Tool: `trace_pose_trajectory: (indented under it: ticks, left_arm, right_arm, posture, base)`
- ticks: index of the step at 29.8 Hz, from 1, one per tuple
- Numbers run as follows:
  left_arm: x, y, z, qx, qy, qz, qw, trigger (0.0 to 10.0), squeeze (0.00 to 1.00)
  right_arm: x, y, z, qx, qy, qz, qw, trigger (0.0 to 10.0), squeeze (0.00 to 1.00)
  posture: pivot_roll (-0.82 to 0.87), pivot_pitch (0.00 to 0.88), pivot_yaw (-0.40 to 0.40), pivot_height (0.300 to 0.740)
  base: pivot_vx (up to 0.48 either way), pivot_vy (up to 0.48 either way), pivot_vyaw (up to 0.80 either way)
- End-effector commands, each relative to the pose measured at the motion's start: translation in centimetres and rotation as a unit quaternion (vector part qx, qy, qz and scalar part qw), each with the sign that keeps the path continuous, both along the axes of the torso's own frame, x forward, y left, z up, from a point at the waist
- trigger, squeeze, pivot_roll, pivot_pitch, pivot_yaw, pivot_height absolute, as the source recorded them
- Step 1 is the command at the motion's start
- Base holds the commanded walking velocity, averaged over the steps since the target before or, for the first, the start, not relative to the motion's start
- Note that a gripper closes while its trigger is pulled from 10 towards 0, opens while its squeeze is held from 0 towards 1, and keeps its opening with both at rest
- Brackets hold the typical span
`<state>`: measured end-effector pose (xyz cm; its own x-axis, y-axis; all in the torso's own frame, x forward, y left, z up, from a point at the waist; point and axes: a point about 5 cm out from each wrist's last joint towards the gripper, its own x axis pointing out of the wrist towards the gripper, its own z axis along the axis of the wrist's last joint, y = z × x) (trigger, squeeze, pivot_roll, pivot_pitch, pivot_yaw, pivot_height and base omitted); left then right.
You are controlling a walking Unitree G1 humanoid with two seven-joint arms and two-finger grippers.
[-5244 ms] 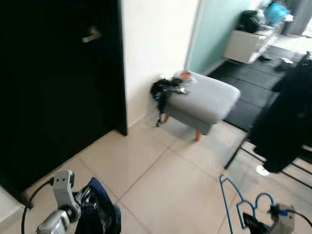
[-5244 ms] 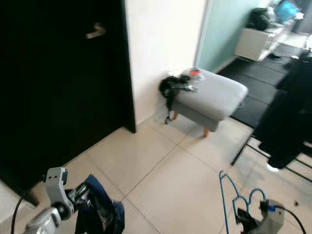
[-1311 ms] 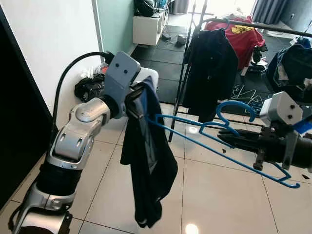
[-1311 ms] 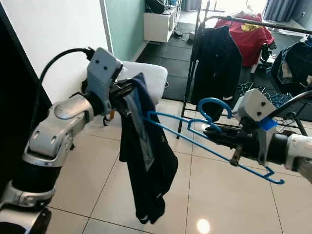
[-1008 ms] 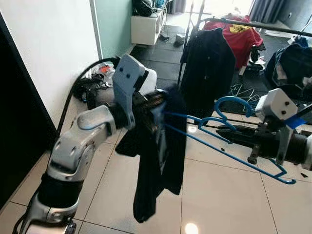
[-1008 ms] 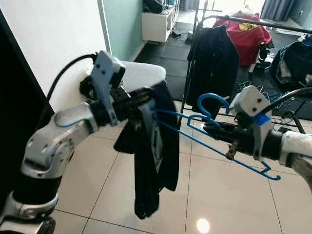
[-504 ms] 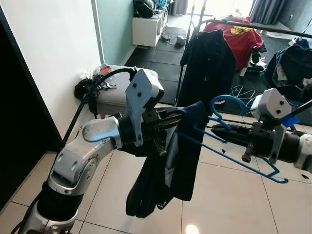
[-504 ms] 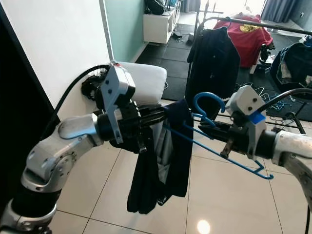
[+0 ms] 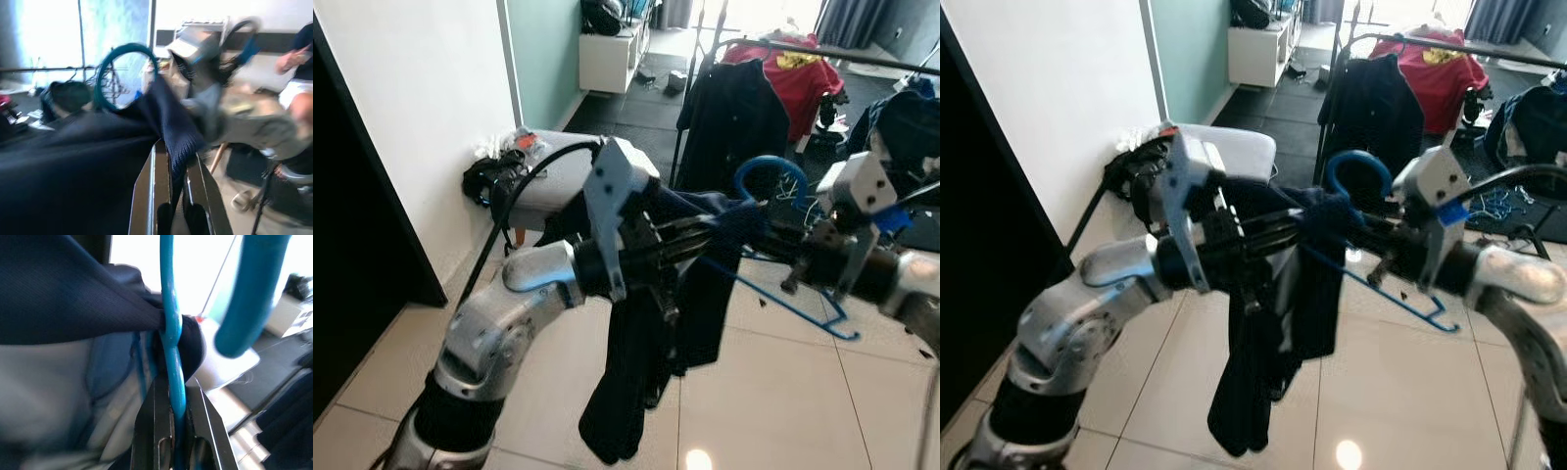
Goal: Hang hanger
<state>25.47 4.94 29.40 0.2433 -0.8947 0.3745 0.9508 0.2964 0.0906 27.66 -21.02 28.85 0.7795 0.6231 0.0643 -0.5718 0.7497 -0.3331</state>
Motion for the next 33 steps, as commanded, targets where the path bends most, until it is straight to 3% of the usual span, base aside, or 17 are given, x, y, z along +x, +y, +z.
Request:
trace_pose_trajectory:
  ticks: [1, 5, 8, 13, 17, 23, 24, 25, 26, 33]
  left_arm:
    - [-1.0, -0.2, 0.9, -0.03, -0.003, -0.045, 0.999, 10.0, 0.0]
    - [-1.2, 0.1, 1.9, -0.073, 0.011, -0.064, 0.995, 10.0, 0.0]
    - [-1.2, 0.1, 2.1, -0.081, 0.013, -0.064, 0.995, 10.0, 0.0]
    - [-1.1, -1.0, 1.3, -0.055, 0.009, -0.052, 0.997, 10.0, 0.0]
    - [-0.5, -1.7, -0.2, -0.021, 0.033, -0.03, 0.999, 10.0, 0.0]
    - [-0.3, -1.8, -0.6, -0.015, 0.055, -0.034, 0.998, 10.0, 0.0]
    - [-0.3, -1.8, -0.7, -0.015, 0.065, -0.036, 0.997, 10.0, 0.19]
    - [-0.3, -1.8, -0.7, -0.015, 0.065, -0.036, 0.997, 10.0, 0.19]
    - [-0.2, -1.8, -0.9, -0.017, 0.075, -0.039, 0.996, 10.0, 1.0]
    - [-0.4, -1.8, -1.9, -0.007, 0.089, -0.049, 0.995, 10.0, 1.0]
  right_arm:
    - [0.5, -1.0, 0.9, 0.023, -0.033, -0.044, 0.998, 10.0, 0.0]
    - [0.8, -1.0, 0.9, 0.041, -0.038, -0.051, 0.997, 10.0, 0.0]
    - [0.9, -0.9, 0.8, 0.045, -0.036, -0.05, 0.997, 10.0, 0.0]
    - [1.2, -0.5, 0.4, 0.054, -0.035, -0.046, 0.997, 10.0, 0.0]
    - [1.5, -0.1, 0.3, 0.059, -0.038, -0.047, 0.996, 10.0, 0.0]
    - [1.6, 0.0, 0.3, 0.066, -0.044, -0.049, 0.996, 10.0, 0.0]
    - [1.6, 0.0, 0.4, 0.068, -0.046, -0.05, 0.995, 10.0, 0.0]
    - [1.6, 0.0, 0.4, 0.068, -0.046, -0.05, 0.995, 10.0, 0.0]
    - [1.6, 0.0, 0.5, 0.071, -0.049, -0.052, 0.995, 10.0, 0.0]
    - [1.6, -0.1, 1.1, 0.087, -0.063, -0.053, 0.993, 10.0, 0.0]
  posture:
    - [-0.01, 0.079, -0.041, 0.74]
    - [-0.01, 0.077, -0.044, 0.74]
    - [-0.01, 0.077, -0.046, 0.74]
    - [-0.01, 0.073, -0.046, 0.74]
    - [-0.01, 0.073, -0.046, 0.74]
    - [-0.02, 0.076, -0.042, 0.74]
    - [-0.02, 0.076, -0.042, 0.74]
    - [-0.02, 0.076, -0.042, 0.74]
    - [-0.02, 0.076, -0.041, 0.74]
    - [-0.02, 0.075, -0.041, 0.74]
  base:
    - [0.0, 0.0, 0.0]
    - [0.0, 0.0, 0.0]
    - [0.0, 0.0, 0.0]
    - [0.0, 0.0, 0.0]
    - [0.0, 0.0, 0.0]
    - [0.0, 0.0, 0.0]
    - [0.0, 0.0, 0.0]
    - [0.0, 0.0, 0.0]
    - [0.0, 0.0, 0.0]
    - [0.0, 0.0, 0.0]
